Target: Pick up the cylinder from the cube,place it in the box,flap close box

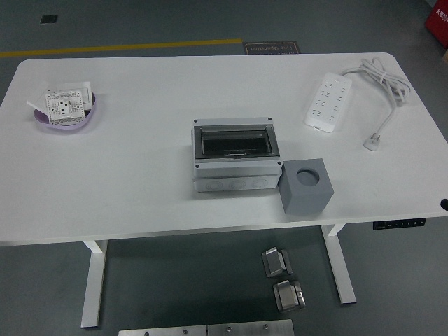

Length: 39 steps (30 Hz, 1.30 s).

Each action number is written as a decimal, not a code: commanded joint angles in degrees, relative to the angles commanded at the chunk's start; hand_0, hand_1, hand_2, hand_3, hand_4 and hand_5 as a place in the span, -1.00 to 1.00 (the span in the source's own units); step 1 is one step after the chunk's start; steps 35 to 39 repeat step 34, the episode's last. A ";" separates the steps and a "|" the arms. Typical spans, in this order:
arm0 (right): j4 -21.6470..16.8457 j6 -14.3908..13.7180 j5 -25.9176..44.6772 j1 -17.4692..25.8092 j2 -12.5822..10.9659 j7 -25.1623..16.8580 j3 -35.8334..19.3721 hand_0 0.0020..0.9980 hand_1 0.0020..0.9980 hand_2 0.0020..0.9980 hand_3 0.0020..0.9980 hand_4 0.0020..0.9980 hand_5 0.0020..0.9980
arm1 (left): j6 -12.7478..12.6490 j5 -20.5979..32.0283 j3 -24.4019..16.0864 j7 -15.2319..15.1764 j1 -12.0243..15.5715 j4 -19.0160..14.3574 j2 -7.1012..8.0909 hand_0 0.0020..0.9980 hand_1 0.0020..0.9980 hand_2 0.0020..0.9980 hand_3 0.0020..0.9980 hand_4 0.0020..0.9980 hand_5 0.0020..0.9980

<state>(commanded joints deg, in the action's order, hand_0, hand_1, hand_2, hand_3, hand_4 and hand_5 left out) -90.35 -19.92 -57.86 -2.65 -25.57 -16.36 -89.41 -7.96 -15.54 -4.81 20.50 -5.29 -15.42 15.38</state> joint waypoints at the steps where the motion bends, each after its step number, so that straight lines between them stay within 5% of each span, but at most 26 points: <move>1: -0.02 -0.04 -0.05 0.04 0.02 0.01 -0.08 0.61 0.58 0.63 0.72 0.59 -0.30 | 0.00 0.09 0.15 0.01 0.00 0.02 0.05 0.39 0.37 0.19 0.36 0.28 -0.27; 39: -0.32 -0.70 -1.32 0.09 -0.21 0.33 -0.63 0.66 0.59 0.64 0.74 0.64 -0.24 | 0.06 -0.45 -1.36 0.05 0.82 0.00 -0.38 0.39 0.37 0.19 0.36 0.29 -0.27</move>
